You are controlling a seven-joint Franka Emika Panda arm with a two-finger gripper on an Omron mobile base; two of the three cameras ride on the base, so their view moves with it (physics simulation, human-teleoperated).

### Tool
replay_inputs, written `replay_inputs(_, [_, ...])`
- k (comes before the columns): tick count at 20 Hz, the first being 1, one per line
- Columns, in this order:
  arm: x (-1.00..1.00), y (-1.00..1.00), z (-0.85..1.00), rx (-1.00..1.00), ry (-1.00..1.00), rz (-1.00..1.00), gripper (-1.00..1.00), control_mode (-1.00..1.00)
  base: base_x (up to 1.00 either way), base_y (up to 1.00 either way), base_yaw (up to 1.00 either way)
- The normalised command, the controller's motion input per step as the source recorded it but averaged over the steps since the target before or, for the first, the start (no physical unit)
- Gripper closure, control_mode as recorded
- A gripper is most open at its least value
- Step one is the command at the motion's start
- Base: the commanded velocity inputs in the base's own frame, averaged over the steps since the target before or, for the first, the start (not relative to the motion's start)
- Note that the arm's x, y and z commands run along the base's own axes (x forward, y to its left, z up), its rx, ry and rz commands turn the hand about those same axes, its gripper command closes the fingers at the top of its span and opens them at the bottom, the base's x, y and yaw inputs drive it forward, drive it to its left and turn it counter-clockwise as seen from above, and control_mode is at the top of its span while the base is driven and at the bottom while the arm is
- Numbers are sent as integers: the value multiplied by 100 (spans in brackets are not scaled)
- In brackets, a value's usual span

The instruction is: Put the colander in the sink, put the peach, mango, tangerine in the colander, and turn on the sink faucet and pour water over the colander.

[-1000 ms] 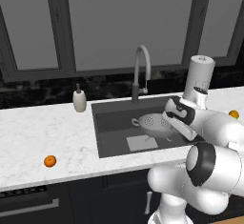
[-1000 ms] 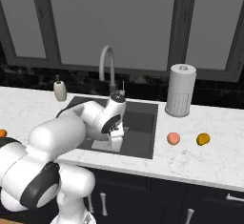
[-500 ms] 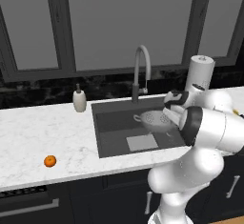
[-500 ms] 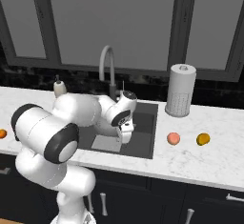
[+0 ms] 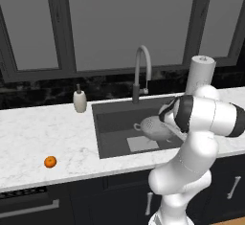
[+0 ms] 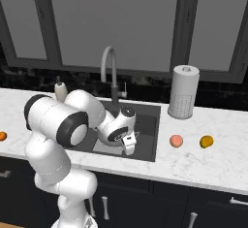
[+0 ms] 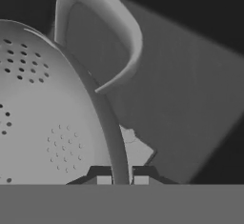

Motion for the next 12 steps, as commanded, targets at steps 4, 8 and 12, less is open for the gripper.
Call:
replay_inputs(4, [8,0,-48,-2,-2,6,100,-100,0,0,0])
replay_inputs(8, [30,0,-9,7,0,9,100,-100,0,0,0])
replay_inputs(12, [49,0,-13,5,1,9,100,-100,0,0,0])
